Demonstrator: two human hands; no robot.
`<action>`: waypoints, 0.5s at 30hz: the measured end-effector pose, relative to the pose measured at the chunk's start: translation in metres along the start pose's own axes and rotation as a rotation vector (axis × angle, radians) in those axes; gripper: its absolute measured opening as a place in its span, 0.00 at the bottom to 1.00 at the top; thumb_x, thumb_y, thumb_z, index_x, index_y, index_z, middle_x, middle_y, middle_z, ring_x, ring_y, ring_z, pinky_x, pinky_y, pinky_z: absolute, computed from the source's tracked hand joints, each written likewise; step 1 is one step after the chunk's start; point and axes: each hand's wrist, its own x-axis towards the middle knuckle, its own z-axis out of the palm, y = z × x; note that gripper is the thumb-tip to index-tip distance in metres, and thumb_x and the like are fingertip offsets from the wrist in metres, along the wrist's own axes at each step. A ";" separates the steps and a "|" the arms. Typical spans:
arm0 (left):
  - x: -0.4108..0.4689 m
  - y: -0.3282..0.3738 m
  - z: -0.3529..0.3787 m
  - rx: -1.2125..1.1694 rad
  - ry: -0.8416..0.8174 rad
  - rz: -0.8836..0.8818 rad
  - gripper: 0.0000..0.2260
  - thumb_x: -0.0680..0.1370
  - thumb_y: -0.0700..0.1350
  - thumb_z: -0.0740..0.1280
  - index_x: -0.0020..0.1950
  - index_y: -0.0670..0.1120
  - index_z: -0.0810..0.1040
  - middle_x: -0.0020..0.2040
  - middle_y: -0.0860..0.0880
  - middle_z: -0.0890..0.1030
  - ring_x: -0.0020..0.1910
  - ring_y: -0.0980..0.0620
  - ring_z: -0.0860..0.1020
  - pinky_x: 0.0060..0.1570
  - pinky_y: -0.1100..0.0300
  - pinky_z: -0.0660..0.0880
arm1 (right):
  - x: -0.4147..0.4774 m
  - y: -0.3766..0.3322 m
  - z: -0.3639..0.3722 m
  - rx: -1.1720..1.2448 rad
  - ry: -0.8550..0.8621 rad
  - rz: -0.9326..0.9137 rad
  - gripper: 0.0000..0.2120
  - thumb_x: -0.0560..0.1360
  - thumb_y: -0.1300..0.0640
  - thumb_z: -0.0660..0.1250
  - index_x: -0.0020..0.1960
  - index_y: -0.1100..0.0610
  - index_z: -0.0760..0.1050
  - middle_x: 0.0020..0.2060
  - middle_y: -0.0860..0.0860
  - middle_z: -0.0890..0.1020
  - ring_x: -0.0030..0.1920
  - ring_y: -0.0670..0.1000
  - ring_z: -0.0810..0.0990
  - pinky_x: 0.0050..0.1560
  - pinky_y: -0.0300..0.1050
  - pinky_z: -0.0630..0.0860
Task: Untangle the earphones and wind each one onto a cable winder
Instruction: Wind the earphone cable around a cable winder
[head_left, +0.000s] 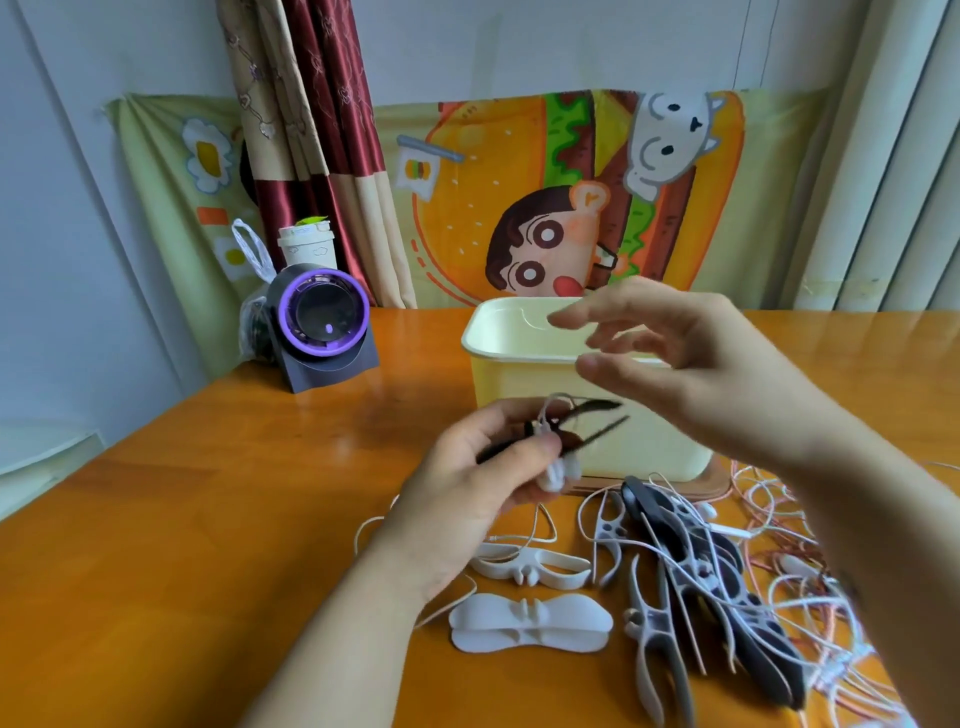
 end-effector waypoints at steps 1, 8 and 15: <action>-0.002 0.003 -0.001 -0.002 -0.070 -0.026 0.11 0.68 0.44 0.72 0.50 0.49 0.85 0.44 0.46 0.84 0.41 0.52 0.81 0.41 0.63 0.77 | 0.000 0.001 -0.002 0.068 -0.073 0.061 0.14 0.69 0.53 0.69 0.55 0.45 0.78 0.52 0.44 0.81 0.53 0.44 0.80 0.56 0.39 0.76; -0.009 0.018 -0.012 0.034 -0.201 -0.129 0.14 0.63 0.46 0.73 0.48 0.54 0.84 0.45 0.45 0.83 0.40 0.53 0.81 0.38 0.65 0.76 | -0.010 0.011 -0.004 0.482 -0.627 0.500 0.22 0.72 0.49 0.68 0.64 0.52 0.71 0.48 0.56 0.83 0.38 0.55 0.80 0.42 0.43 0.79; -0.009 0.014 -0.010 0.287 -0.252 -0.172 0.12 0.64 0.51 0.73 0.46 0.55 0.80 0.44 0.48 0.85 0.43 0.57 0.81 0.41 0.67 0.75 | -0.008 0.003 -0.014 -0.077 -0.669 0.317 0.22 0.64 0.35 0.69 0.50 0.48 0.82 0.37 0.49 0.83 0.36 0.45 0.77 0.40 0.38 0.72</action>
